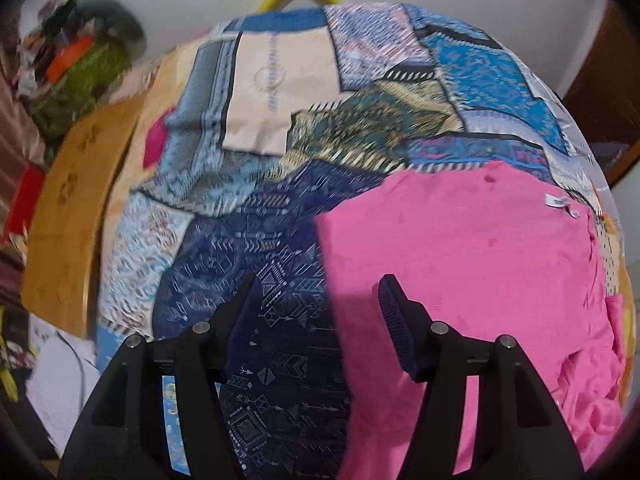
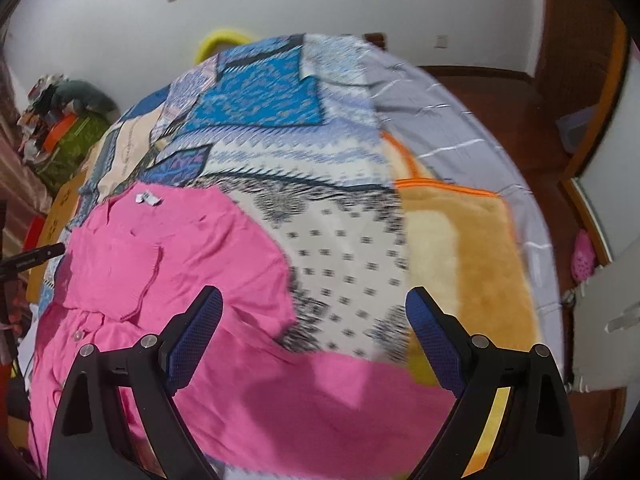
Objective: Fold small clothes
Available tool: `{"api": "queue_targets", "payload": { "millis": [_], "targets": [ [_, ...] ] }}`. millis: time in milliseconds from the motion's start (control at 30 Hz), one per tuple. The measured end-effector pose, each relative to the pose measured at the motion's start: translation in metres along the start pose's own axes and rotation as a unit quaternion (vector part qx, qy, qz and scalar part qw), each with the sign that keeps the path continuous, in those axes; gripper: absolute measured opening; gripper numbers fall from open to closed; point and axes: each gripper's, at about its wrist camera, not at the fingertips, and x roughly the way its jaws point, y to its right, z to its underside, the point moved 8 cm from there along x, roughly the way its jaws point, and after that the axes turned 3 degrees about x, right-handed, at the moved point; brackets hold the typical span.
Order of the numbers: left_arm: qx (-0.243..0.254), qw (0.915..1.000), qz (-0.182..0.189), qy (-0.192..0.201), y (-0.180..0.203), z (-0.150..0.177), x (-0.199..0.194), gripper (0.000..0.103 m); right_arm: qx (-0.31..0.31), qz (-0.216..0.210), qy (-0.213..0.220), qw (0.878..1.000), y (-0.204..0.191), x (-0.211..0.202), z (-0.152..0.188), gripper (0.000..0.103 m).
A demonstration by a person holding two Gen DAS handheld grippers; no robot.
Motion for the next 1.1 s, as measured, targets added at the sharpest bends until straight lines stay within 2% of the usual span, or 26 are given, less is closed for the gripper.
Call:
{"api": "queue_targets", "payload": {
  "millis": [167, 333, 400, 467, 500, 567, 600, 633, 667, 700, 867, 1100],
  "targets": [
    [-0.021, 0.999, 0.038, -0.01, -0.001, -0.003, 0.016, 0.06, -0.029, -0.003, -0.024, 0.999, -0.022, 0.038, -0.006, 0.088],
    [-0.015, 0.9979, 0.061, -0.013, 0.009, -0.013, 0.029, 0.06, -0.021, -0.01, -0.051, 0.998, -0.027, 0.07, -0.012, 0.073],
    [-0.018, 0.9974, 0.069, -0.013, 0.011, -0.018, 0.032, 0.056, -0.017, -0.013, -0.055, 0.998, -0.029, 0.08, -0.016, 0.065],
    [-0.025, 0.9962, 0.083, -0.009, 0.015, -0.022, 0.034, 0.045, -0.012, -0.023, -0.062, 0.998, -0.033, 0.085, -0.017, 0.053],
    [-0.028, 0.9955, 0.091, -0.007, 0.016, -0.025, 0.034, 0.041, -0.008, -0.03, -0.064, 0.998, -0.035, 0.088, -0.018, 0.051],
    [-0.028, 0.9941, 0.104, -0.004, 0.021, -0.028, 0.034, 0.022, -0.01, -0.036, -0.056, 0.998, -0.041, 0.088, -0.021, 0.038],
    [-0.026, 0.994, 0.106, -0.003, 0.023, -0.029, 0.033, 0.018, -0.016, -0.04, -0.053, 0.998, -0.046, 0.087, -0.022, 0.034],
    [-0.024, 0.9942, 0.104, -0.002, 0.025, -0.03, 0.033, 0.01, -0.02, -0.042, -0.051, 0.998, -0.049, 0.087, -0.023, 0.024],
    [-0.021, 0.9947, 0.101, 0.0, 0.027, -0.03, 0.032, 0.008, -0.026, -0.047, -0.048, 0.997, -0.054, 0.087, -0.025, 0.012],
    [-0.016, 0.9957, 0.091, 0.005, 0.028, -0.031, 0.032, 0.008, -0.036, -0.052, -0.047, 0.997, -0.061, 0.087, -0.025, 0.008],
    [0.007, 0.9989, 0.034, 0.031, 0.02, -0.03, 0.025, 0.007, -0.073, -0.033, -0.026, 0.996, -0.081, 0.093, -0.037, 0.005],
    [-0.009, 0.9997, -0.004, 0.024, -0.022, -0.026, 0.034, 0.007, -0.077, -0.019, -0.014, 0.997, -0.101, 0.107, -0.066, 0.005]
  ]
}}
